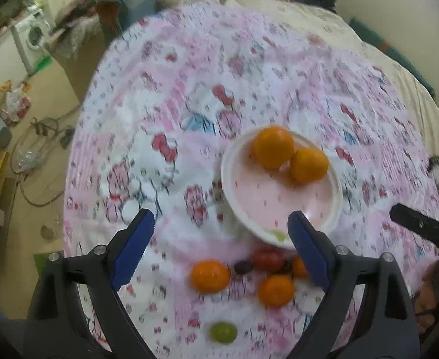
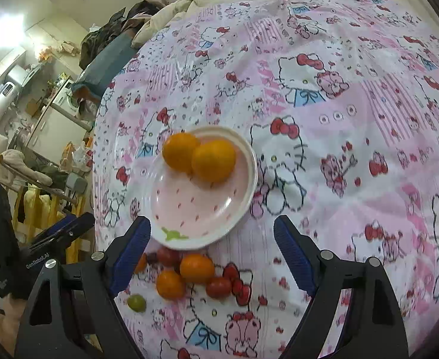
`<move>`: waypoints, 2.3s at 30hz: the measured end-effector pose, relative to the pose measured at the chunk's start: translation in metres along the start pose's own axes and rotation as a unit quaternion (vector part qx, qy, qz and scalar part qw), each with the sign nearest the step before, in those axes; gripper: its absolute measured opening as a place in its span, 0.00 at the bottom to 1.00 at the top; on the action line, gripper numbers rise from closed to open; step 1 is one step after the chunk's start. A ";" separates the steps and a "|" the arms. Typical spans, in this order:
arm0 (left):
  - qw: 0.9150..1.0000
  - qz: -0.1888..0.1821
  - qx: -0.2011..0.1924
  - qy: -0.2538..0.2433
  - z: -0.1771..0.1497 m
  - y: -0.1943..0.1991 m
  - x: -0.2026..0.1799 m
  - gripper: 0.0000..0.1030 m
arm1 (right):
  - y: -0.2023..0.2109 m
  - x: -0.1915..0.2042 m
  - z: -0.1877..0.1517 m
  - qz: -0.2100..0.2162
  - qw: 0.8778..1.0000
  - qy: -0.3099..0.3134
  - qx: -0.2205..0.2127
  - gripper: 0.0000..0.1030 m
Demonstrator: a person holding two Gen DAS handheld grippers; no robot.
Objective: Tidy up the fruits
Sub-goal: 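Move the right tool to a small tangerine and grasp it, then grasp a small tangerine with the left tool while the right tool lifts its tangerine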
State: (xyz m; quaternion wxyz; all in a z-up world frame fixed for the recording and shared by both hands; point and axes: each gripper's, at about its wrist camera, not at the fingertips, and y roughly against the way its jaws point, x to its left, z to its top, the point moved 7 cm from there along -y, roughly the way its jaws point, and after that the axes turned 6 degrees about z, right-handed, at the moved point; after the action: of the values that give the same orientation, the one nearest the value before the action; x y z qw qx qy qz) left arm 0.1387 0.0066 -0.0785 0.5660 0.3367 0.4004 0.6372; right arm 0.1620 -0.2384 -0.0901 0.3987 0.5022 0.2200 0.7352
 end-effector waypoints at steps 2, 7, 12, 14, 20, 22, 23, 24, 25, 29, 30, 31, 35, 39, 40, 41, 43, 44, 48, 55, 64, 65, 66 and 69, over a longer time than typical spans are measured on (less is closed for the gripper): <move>1.000 0.005 0.011 0.002 -0.009 0.001 0.006 0.86 | 0.002 -0.001 -0.007 -0.001 1.000 -0.007 0.001 0.84; 1.000 0.011 0.017 0.019 -0.026 0.010 0.017 0.86 | 0.004 -0.007 -0.022 -0.004 1.000 -0.022 0.006 0.84; 0.998 0.003 0.022 0.059 -0.030 0.008 0.025 0.86 | -0.010 -0.013 -0.037 -0.011 0.999 -0.039 0.030 0.84; 0.997 0.003 0.023 0.075 -0.028 0.004 0.026 0.86 | -0.020 -0.014 -0.042 -0.010 0.998 -0.045 0.046 0.84; 0.996 0.007 0.024 0.082 -0.022 -0.001 0.024 0.86 | -0.047 -0.002 -0.052 -0.010 0.996 -0.019 0.085 0.84; 0.996 0.005 0.031 0.082 -0.025 -0.001 0.024 0.86 | -0.053 0.003 -0.054 -0.005 0.996 -0.009 0.093 0.79; 0.996 0.005 0.034 0.082 -0.026 -0.002 0.024 0.86 | -0.057 0.007 -0.056 0.001 0.995 -0.001 0.102 0.77; 0.996 0.005 0.037 0.082 -0.027 -0.003 0.024 0.86 | -0.061 0.010 -0.056 0.004 0.994 0.006 0.108 0.73; 0.996 0.006 0.039 0.082 -0.028 -0.003 0.025 0.86 | -0.066 0.014 -0.056 0.004 0.993 0.018 0.116 0.70; 0.995 0.007 0.050 0.089 -0.031 -0.006 0.028 0.86 | -0.086 0.021 -0.057 -0.017 0.989 0.061 0.136 0.62; 0.994 0.006 0.053 0.092 -0.031 -0.007 0.029 0.86 | -0.089 0.021 -0.059 -0.020 0.988 0.065 0.140 0.59; 0.994 0.005 0.055 0.094 -0.031 -0.007 0.030 0.86 | -0.094 0.020 -0.061 -0.021 0.987 0.067 0.147 0.56; 0.994 0.003 0.055 0.098 -0.031 -0.006 0.032 0.86 | -0.107 0.020 -0.071 -0.030 0.982 0.082 0.170 0.52; 0.993 0.006 0.059 0.100 -0.033 -0.009 0.034 0.86 | -0.110 0.020 -0.073 -0.039 0.979 0.101 0.173 0.44; 0.993 0.006 0.061 0.100 -0.033 -0.009 0.034 0.86 | -0.111 0.020 -0.073 -0.040 0.979 0.103 0.173 0.44; 0.993 0.007 0.061 0.100 -0.033 -0.010 0.034 0.86 | -0.111 0.020 -0.073 -0.039 0.979 0.105 0.172 0.44; 0.993 0.011 0.062 0.098 -0.034 -0.011 0.034 0.86 | -0.111 0.022 -0.074 -0.042 0.977 0.116 0.172 0.42; 0.993 0.012 0.062 0.097 -0.034 -0.011 0.034 0.86 | -0.110 0.023 -0.074 -0.044 0.977 0.123 0.171 0.42; 0.993 0.014 0.066 0.098 -0.036 -0.015 0.036 0.86 | -0.105 0.030 -0.073 -0.034 0.979 0.123 0.159 0.42; 0.991 0.023 0.085 0.104 -0.044 -0.027 0.044 0.86 | -0.068 0.024 -0.064 -0.007 0.989 0.085 0.118 0.42; 0.989 0.041 0.138 0.042 -0.066 -0.060 0.014 0.74 | -0.026 -0.001 -0.044 0.000 0.998 0.020 0.064 0.42; 0.988 0.044 0.142 0.035 -0.068 -0.064 0.011 0.72 | -0.024 -0.004 -0.045 -0.002 0.998 0.019 0.063 0.42; 0.988 0.047 0.148 0.028 -0.069 -0.067 0.008 0.66 | -0.022 -0.006 -0.045 -0.004 0.998 0.018 0.062 0.42; 0.986 0.042 0.163 0.021 -0.072 -0.076 0.000 0.58 | -0.018 -0.009 -0.045 -0.006 0.998 0.021 0.061 0.42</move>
State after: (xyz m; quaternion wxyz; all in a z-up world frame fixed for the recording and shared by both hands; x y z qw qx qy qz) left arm 0.1098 0.0001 -0.1783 0.4680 0.4276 0.4956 0.5937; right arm 0.1287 -0.2315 -0.1257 0.3673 0.5086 0.2755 0.7284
